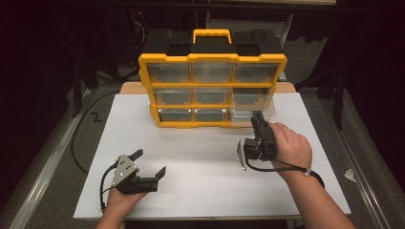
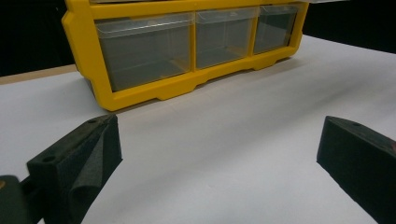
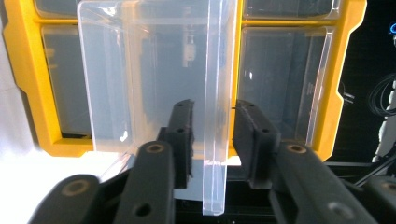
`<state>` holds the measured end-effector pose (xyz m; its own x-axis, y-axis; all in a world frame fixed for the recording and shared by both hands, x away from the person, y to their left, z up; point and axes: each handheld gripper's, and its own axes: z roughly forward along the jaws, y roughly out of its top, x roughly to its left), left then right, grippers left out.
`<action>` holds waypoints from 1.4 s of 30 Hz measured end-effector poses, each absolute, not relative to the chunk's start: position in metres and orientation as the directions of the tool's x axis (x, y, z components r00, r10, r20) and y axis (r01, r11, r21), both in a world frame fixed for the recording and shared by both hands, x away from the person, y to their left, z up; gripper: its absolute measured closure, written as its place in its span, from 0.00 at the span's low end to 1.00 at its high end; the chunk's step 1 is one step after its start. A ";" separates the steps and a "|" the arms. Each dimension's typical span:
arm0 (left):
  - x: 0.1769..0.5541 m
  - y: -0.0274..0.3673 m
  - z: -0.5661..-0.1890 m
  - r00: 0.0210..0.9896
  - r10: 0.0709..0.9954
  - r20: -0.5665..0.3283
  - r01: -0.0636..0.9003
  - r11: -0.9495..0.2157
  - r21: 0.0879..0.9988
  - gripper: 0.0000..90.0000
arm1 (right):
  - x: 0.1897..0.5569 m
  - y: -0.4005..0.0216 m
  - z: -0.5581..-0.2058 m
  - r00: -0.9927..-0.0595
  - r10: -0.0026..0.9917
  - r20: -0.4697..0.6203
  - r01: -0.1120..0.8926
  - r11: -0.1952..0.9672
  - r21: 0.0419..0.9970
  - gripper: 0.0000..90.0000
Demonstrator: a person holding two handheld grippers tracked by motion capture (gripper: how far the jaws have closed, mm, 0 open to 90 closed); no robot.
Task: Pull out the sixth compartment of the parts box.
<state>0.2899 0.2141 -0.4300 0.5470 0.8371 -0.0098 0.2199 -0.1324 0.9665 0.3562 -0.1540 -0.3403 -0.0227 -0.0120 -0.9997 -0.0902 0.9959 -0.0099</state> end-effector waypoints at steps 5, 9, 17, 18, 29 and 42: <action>0.289 0.214 -0.430 0.545 0.838 -0.008 0.217 -0.132 0.967 0.01 | 0.346 -0.161 -0.339 -0.073 0.010 -0.997 -0.100 0.995 0.017 0.64; 0.289 0.215 -0.429 0.544 0.839 -0.009 0.210 -0.126 0.969 0.01 | 0.338 -0.166 -0.344 -0.093 0.006 -0.996 -0.118 0.993 0.017 0.60; 0.289 0.215 -0.429 0.542 0.840 -0.008 0.210 -0.127 0.969 0.01 | 0.329 -0.175 -0.370 -0.151 0.018 -0.988 -0.110 0.993 0.035 0.54; 0.288 0.215 -0.429 0.544 0.839 -0.007 0.209 -0.127 0.970 0.01 | 0.328 -0.176 -0.373 -0.156 0.019 -0.988 -0.108 0.993 0.036 0.53; 0.288 0.215 -0.429 0.548 0.837 -0.006 0.206 -0.128 0.970 0.01 | 0.320 -0.183 -0.415 -0.228 0.014 -0.974 -0.093 0.995 0.036 0.51; 0.289 0.214 -0.430 0.547 0.837 -0.009 0.212 -0.128 0.969 0.01 | 0.317 -0.215 -0.443 -0.311 0.019 -0.950 -0.032 0.999 0.030 0.43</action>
